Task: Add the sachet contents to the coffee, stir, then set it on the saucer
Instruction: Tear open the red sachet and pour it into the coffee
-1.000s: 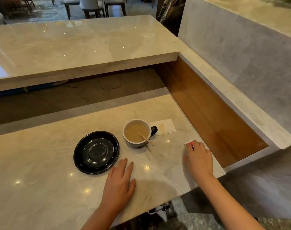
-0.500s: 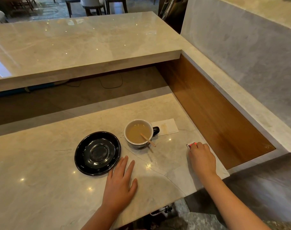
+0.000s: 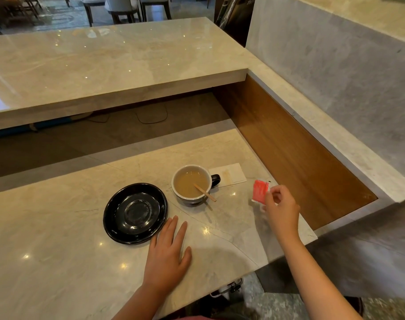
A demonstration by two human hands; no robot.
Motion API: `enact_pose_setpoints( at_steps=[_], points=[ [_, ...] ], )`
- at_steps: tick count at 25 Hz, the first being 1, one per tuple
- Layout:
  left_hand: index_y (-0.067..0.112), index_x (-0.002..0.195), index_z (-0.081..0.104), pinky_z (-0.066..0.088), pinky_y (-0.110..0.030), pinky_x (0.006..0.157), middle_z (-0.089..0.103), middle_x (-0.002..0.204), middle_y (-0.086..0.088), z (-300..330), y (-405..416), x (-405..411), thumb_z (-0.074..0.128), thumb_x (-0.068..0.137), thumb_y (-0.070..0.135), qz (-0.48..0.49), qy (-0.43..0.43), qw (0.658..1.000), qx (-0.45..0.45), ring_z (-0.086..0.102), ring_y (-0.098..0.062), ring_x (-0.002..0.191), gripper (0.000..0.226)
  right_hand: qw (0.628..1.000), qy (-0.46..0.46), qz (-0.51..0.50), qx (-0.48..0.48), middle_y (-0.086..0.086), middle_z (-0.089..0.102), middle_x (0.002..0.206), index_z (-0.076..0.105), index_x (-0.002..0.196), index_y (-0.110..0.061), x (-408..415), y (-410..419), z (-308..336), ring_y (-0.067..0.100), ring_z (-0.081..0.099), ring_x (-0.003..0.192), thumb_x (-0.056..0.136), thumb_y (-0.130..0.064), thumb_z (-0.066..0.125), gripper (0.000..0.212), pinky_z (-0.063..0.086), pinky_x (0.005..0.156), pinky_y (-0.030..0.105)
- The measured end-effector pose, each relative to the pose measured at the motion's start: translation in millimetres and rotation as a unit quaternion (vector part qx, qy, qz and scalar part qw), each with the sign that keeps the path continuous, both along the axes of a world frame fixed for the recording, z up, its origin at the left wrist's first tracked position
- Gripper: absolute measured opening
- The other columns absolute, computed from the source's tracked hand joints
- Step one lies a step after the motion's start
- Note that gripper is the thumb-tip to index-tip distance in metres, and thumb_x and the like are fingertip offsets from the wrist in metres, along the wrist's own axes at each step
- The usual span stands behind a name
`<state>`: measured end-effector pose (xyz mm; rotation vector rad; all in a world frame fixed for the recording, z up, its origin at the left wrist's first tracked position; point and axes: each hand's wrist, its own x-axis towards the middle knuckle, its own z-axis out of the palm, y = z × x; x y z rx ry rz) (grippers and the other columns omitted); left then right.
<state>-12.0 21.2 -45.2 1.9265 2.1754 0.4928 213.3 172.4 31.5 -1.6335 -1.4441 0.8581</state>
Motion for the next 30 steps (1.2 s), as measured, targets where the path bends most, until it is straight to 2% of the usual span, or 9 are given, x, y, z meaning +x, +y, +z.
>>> enact_pose_setpoints(
  at_steps=[3, 6, 9, 13, 18, 21, 23, 25, 30],
  points=[
    [0.021, 0.143, 0.03, 0.015, -0.04, 0.109, 0.026, 0.152, -0.008, -2, -1, 0, 0.044, 0.088, 0.04, 0.004, 0.003, 1.0, -0.001, 0.014, -0.019, 0.139, 0.06, 0.967, 0.238, 0.01, -0.095, 0.002, 0.072, 0.078, 0.056, 0.081, -0.016, -16, 0, 21, 0.023, 0.071, 0.066, 0.092, -0.01, 0.052, 0.013, 0.056, 0.046, 0.023],
    [0.021, 0.143, 0.03, 0.015, -0.04, 0.109, 0.027, 0.151, -0.008, -3, -1, -1, 0.042, 0.088, 0.041, 0.005, 0.007, 1.0, 0.001, 0.014, -0.02, 0.139, 0.059, 0.93, 0.343, 0.018, -0.13, 0.005, 0.072, 0.071, 0.056, 0.08, -0.01, -37, 3, 34, 0.018, 0.07, 0.06, 0.088, -0.002, 0.052, 0.012, 0.057, 0.049, 0.021],
    [0.021, 0.142, 0.031, 0.017, -0.041, 0.108, 0.029, 0.15, -0.008, -3, -1, -1, 0.036, 0.088, 0.045, 0.007, 0.01, 1.0, 0.003, 0.015, -0.02, 0.138, 0.059, 0.905, 0.397, 0.036, -0.149, 0.007, 0.073, 0.068, 0.059, 0.085, -0.008, -51, 9, 37, 0.014, 0.069, 0.063, 0.083, 0.006, 0.057, 0.014, 0.056, 0.055, 0.017],
    [0.022, 0.142, 0.031, 0.017, -0.043, 0.108, 0.029, 0.15, -0.008, -5, -1, -1, 0.043, 0.088, 0.042, 0.009, 0.0, 1.0, 0.003, 0.012, -0.017, 0.138, 0.059, 0.936, 0.318, 0.079, -0.132, 0.002, 0.075, 0.072, 0.064, 0.085, -0.014, -58, 18, 35, 0.012, 0.069, 0.068, 0.083, -0.001, 0.062, 0.014, 0.055, 0.054, 0.019],
    [0.025, 0.144, 0.026, 0.013, -0.04, 0.109, 0.023, 0.153, -0.006, -5, -1, -1, 0.044, 0.089, 0.042, 0.01, -0.006, 1.0, -0.005, 0.005, -0.014, 0.138, 0.061, 0.962, 0.212, 0.132, -0.11, 0.013, 0.069, 0.098, 0.059, 0.111, -0.009, -65, 28, 30, 0.016, 0.068, 0.073, 0.086, -0.002, 0.06, 0.027, 0.055, 0.052, 0.017],
    [0.026, 0.144, 0.024, 0.01, -0.039, 0.11, 0.021, 0.154, -0.005, -5, -1, -1, 0.041, 0.089, 0.044, 0.012, -0.008, 1.0, -0.004, 0.003, -0.013, 0.139, 0.06, 0.973, 0.148, 0.159, -0.079, 0.013, 0.068, 0.1, 0.058, 0.107, -0.022, -68, 31, 28, 0.02, 0.069, 0.078, 0.085, -0.002, 0.061, 0.03, 0.055, 0.052, 0.017],
    [0.027, 0.144, 0.023, 0.01, -0.039, 0.11, 0.021, 0.154, -0.004, -6, -1, -1, 0.04, 0.089, 0.045, 0.013, -0.009, 1.0, -0.004, 0.003, -0.013, 0.139, 0.06, 0.978, 0.083, 0.187, -0.033, 0.007, 0.066, 0.102, 0.059, 0.104, -0.025, -71, 33, 27, 0.021, 0.065, 0.089, 0.084, -0.004, 0.062, 0.029, 0.058, 0.062, 0.023],
    [0.029, 0.144, 0.021, 0.009, -0.038, 0.11, 0.019, 0.154, -0.003, -6, -1, -1, 0.039, 0.089, 0.046, 0.014, -0.008, 1.0, -0.009, 0.001, -0.013, 0.139, 0.061, 0.974, 0.015, 0.224, 0.029, 0.0, 0.065, 0.102, 0.06, 0.106, -0.024, -74, 33, 28, 0.018, 0.061, 0.093, 0.084, -0.008, 0.063, 0.027, 0.056, 0.073, 0.03],
    [0.031, 0.145, 0.018, 0.008, -0.038, 0.111, 0.016, 0.155, -0.001, -8, -1, -1, 0.036, 0.089, 0.048, 0.017, -0.007, 1.0, -0.017, 0.0, -0.012, 0.14, 0.061, 0.946, -0.125, 0.275, 0.121, 0.006, 0.069, 0.111, 0.059, 0.116, -0.022, -84, 38, 35, 0.022, 0.063, 0.097, 0.086, -0.015, 0.063, 0.031, 0.056, 0.078, 0.04]
  ],
)
